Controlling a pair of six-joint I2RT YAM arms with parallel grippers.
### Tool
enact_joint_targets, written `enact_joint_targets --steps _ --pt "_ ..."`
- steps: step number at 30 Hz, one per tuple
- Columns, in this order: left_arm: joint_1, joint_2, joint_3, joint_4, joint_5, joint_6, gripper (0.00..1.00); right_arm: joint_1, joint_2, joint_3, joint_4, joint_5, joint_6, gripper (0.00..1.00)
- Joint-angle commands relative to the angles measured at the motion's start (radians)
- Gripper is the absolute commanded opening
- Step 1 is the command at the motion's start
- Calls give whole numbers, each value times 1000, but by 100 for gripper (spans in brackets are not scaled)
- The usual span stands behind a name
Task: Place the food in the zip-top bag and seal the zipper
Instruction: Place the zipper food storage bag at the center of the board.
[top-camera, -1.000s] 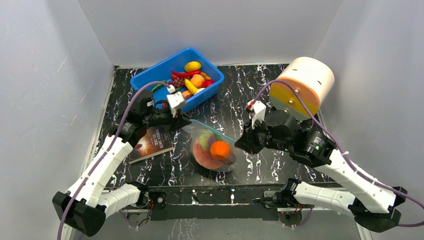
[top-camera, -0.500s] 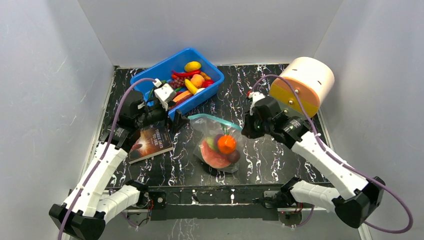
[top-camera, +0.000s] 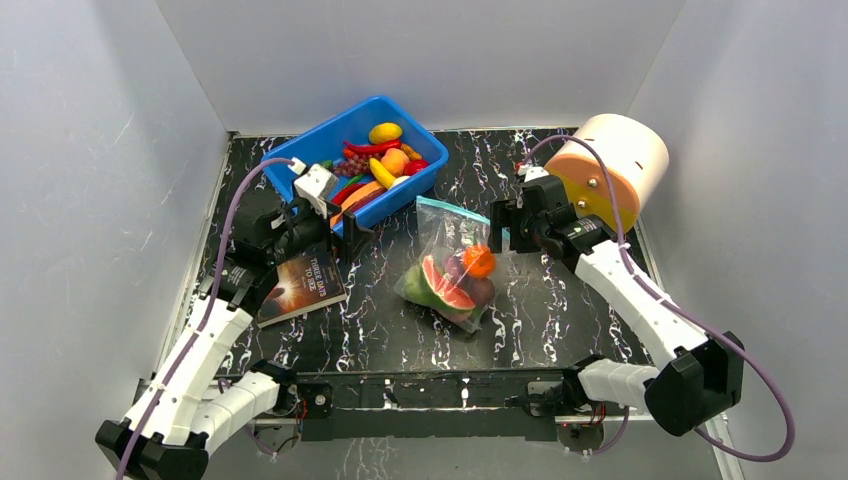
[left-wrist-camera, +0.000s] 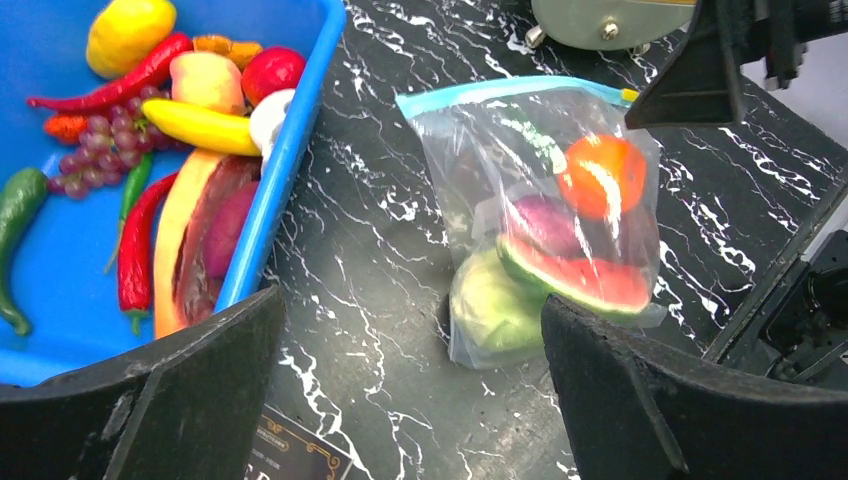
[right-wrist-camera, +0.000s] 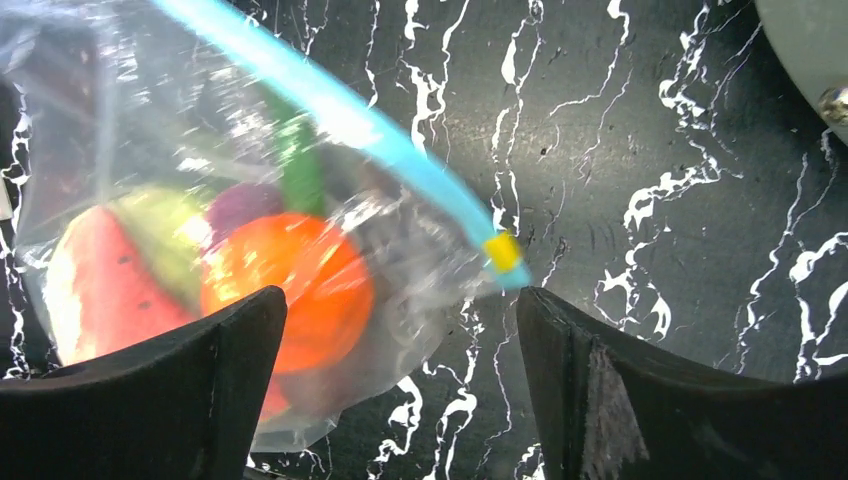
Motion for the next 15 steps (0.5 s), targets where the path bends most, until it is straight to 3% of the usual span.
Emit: enact_joint_targets --steps 1,3,9,15 --pt "1 -40 -51 54 -81 -123 98 0 -72 27 74 37 -3 90" --pt "1 -48 -60 67 -135 -179 98 0 -101 50 69 24 1 98" --pt "1 -58 -29 46 -243 -259 98 0 -183 120 44 -71 32 98" --pt "0 -114 0 75 -206 -275 98 0 -290 150 32 -106 89 98"
